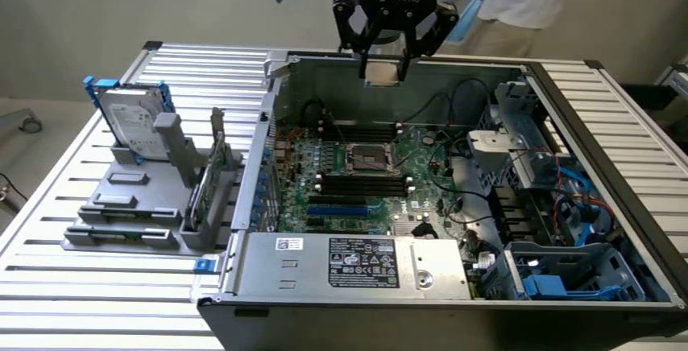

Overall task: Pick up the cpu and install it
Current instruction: 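Pick up the cpu and move it towards the insertion slot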

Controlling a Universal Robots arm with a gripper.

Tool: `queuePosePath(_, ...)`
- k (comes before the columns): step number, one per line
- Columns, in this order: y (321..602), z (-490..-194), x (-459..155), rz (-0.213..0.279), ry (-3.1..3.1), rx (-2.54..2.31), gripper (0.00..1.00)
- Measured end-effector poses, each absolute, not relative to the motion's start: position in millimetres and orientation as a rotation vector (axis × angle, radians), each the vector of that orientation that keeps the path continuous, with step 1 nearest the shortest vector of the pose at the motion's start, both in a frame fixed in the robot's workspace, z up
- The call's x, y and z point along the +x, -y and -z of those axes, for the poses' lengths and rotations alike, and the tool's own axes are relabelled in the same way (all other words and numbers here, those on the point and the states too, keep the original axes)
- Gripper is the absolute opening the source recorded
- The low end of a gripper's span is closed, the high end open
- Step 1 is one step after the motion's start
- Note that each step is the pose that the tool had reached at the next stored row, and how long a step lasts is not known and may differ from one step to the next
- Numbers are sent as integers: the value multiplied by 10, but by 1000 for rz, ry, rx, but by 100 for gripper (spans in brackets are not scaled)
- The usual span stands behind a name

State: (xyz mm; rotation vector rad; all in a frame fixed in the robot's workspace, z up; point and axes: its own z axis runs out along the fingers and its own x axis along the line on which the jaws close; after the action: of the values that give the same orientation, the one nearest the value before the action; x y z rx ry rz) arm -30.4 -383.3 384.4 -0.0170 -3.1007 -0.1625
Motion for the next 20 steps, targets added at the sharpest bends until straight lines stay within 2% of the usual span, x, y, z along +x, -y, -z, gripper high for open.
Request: queuePosePath(20, 3639, -3589, -289, 173, 3108, -16, 55)
